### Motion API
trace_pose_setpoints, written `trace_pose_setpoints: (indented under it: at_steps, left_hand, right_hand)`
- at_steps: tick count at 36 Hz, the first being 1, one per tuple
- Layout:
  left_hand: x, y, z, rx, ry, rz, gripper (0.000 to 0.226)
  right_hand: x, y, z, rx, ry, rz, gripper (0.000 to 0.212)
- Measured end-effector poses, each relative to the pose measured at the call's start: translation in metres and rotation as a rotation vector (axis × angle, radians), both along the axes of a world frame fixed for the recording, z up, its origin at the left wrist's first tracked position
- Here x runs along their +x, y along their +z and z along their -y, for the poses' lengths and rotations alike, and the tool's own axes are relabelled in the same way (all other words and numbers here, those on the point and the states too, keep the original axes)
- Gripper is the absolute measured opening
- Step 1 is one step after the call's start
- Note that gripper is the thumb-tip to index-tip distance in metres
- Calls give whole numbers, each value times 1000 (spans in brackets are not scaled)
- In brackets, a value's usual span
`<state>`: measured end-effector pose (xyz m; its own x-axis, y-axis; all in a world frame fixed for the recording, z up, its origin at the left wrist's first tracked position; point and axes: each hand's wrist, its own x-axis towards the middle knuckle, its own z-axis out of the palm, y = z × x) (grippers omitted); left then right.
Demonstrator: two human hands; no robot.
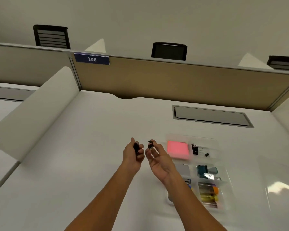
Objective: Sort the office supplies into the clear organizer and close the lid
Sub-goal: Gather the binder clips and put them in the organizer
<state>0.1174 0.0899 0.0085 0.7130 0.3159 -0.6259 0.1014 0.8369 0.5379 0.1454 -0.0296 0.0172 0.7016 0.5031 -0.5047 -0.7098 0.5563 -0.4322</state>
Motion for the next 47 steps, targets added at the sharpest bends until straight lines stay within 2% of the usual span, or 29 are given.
trace_pose_setpoints:
  at_steps: [7, 13, 19, 28, 34, 37, 47]
  left_hand:
    - [29, 26, 57, 5, -22, 19, 33]
    - [54, 38, 104, 29, -54, 25, 33]
    - [75, 39, 146, 16, -61, 52, 36]
    - [97, 30, 194, 27, -97, 9, 33]
    - [114, 18, 211, 62, -106, -53, 31]
    - [123, 13, 217, 108, -132, -84, 33]
    - [146, 21, 223, 271, -203, -162, 38]
  right_hand:
    - [21, 17, 45, 73, -70, -52, 14]
    - [38, 24, 85, 55, -180, -46, 16]
    - [51, 25, 120, 15, -306, -97, 29]
    - [63, 19, 166, -53, -412, -147, 23]
    - [75, 10, 185, -46, -470, -178, 37]
    - [83, 7, 192, -56, -460, -194, 37]
    - [118, 3, 199, -171, -436, -222, 51]
